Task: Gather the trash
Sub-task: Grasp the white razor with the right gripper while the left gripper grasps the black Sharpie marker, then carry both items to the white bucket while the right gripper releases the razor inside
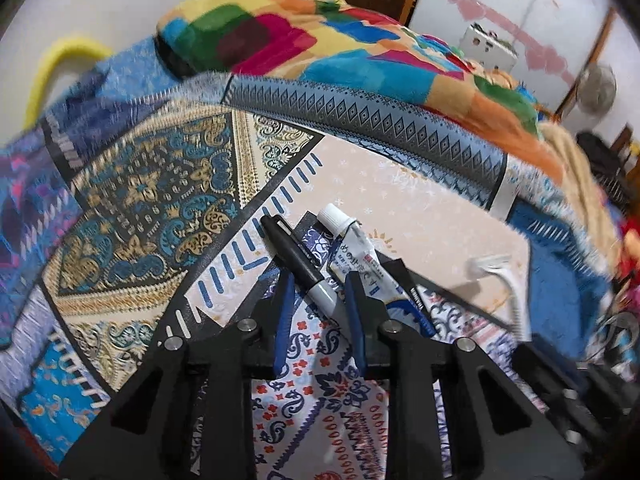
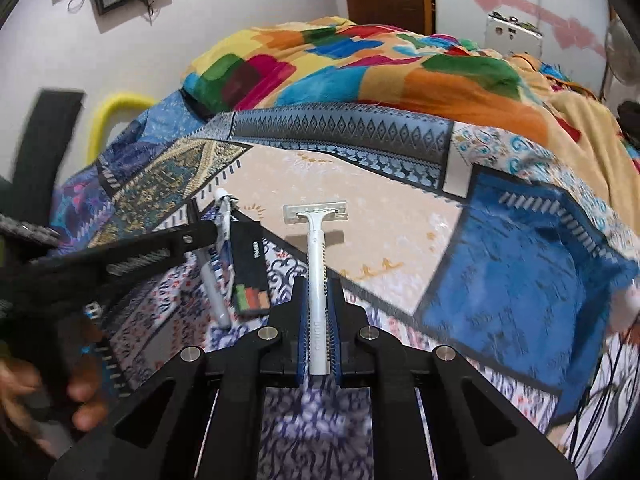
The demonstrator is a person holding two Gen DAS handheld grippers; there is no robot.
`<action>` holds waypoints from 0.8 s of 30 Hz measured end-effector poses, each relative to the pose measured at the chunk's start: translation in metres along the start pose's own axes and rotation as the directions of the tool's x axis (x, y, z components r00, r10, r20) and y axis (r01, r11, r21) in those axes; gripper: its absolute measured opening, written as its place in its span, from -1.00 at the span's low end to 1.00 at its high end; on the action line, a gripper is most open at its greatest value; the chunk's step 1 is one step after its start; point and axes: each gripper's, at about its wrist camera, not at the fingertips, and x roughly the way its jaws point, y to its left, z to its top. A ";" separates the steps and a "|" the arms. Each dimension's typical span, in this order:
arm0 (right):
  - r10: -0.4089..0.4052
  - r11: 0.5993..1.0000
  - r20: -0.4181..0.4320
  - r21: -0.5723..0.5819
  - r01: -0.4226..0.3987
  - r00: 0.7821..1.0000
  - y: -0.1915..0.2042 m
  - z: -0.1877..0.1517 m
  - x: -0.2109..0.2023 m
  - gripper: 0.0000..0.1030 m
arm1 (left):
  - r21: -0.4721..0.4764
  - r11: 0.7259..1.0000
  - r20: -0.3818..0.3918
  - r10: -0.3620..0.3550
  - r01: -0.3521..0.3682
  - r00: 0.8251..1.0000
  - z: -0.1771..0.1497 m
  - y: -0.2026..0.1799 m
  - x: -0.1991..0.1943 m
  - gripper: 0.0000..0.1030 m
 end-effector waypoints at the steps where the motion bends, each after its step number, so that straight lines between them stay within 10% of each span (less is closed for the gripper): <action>1: -0.003 1.000 0.003 0.002 0.003 1.000 0.001 -0.002 -0.004 -0.83 | 0.020 1.000 -0.002 0.024 -0.024 1.000 -0.001 -0.003 0.000 -0.55; 14: -0.023 0.998 0.027 0.067 0.021 0.999 0.001 -0.013 -0.059 -0.83 | 0.042 0.995 -0.101 -0.089 0.094 0.991 -0.037 0.018 -0.044 -0.80; 24: -0.021 0.999 0.107 0.045 0.016 0.994 0.025 -0.012 -0.127 -0.83 | 0.136 0.987 0.025 -0.092 0.088 0.995 -0.040 0.036 -0.161 -0.80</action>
